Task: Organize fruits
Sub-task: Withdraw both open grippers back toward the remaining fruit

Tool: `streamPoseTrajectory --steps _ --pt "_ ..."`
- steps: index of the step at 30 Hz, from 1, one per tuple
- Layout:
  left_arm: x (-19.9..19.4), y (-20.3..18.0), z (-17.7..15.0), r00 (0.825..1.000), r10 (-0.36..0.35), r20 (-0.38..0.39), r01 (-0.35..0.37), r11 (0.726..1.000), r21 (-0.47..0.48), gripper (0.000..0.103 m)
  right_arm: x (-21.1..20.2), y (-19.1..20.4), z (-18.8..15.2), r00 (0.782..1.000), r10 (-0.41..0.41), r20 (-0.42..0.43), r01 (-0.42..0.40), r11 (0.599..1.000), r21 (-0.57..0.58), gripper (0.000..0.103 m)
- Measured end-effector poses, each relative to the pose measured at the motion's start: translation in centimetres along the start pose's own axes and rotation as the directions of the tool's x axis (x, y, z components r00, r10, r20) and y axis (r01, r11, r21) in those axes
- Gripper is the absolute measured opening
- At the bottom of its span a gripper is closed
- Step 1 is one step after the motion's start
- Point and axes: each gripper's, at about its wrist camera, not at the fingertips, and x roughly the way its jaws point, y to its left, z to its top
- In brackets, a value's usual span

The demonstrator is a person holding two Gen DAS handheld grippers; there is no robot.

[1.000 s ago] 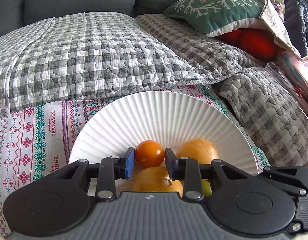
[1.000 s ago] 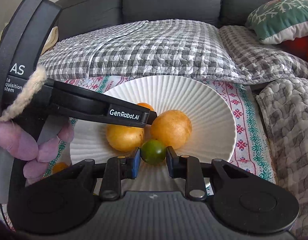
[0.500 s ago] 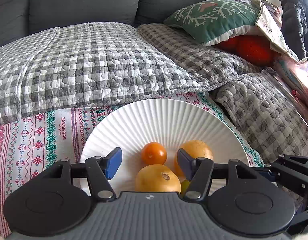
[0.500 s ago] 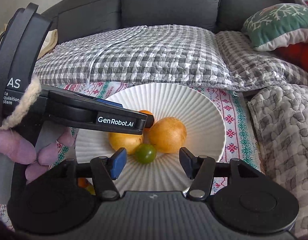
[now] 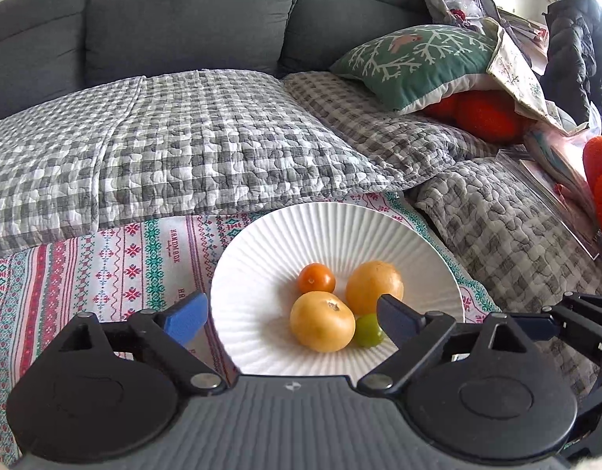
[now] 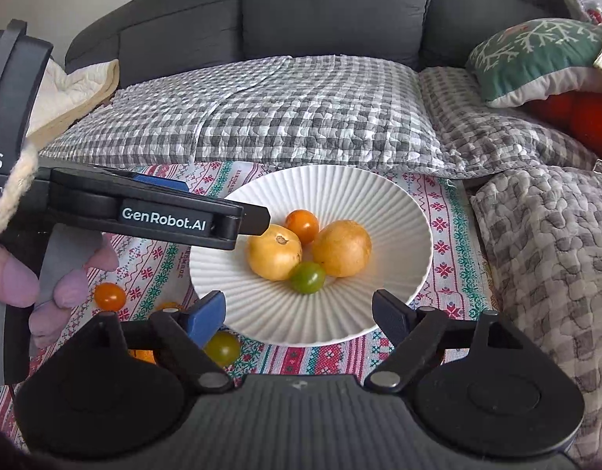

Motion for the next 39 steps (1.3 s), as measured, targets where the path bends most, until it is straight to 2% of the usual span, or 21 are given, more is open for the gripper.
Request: streamPoseTrajectory --steps 5,17,24,30,33,39 --pt "-2.0 1.0 -1.5 1.0 0.012 -0.005 -0.012 0.999 -0.033 0.094 -1.2 1.0 -0.5 1.0 -0.01 -0.003 0.01 1.0 -0.016 0.09" --pt "-6.2 2.8 -6.6 0.993 0.114 -0.013 -0.114 0.993 -0.003 0.095 -2.9 3.6 -2.6 0.999 -0.03 -0.035 0.027 0.997 -0.075 0.094" --pt "-7.8 3.9 -9.0 0.993 0.117 -0.027 -0.118 0.992 -0.036 0.095 -3.3 4.9 -3.9 0.998 -0.024 -0.058 0.018 0.996 -0.088 0.096" --pt "-9.1 4.2 -10.5 0.992 0.124 -0.013 -0.124 0.992 -0.002 0.095 -3.7 5.8 -5.4 0.998 -0.023 -0.058 0.014 0.989 -0.149 0.097" --pt "-9.5 4.8 -11.1 0.993 0.113 -0.016 -0.113 0.994 -0.009 0.095 -3.8 5.8 -6.0 0.998 0.006 -0.062 -0.016 0.988 -0.155 0.097" --pt "-10.1 5.8 -12.6 0.994 0.104 -0.028 -0.104 0.995 -0.002 0.095 -3.9 4.7 -6.9 0.999 -0.012 -0.049 0.005 0.99 -0.143 0.098"
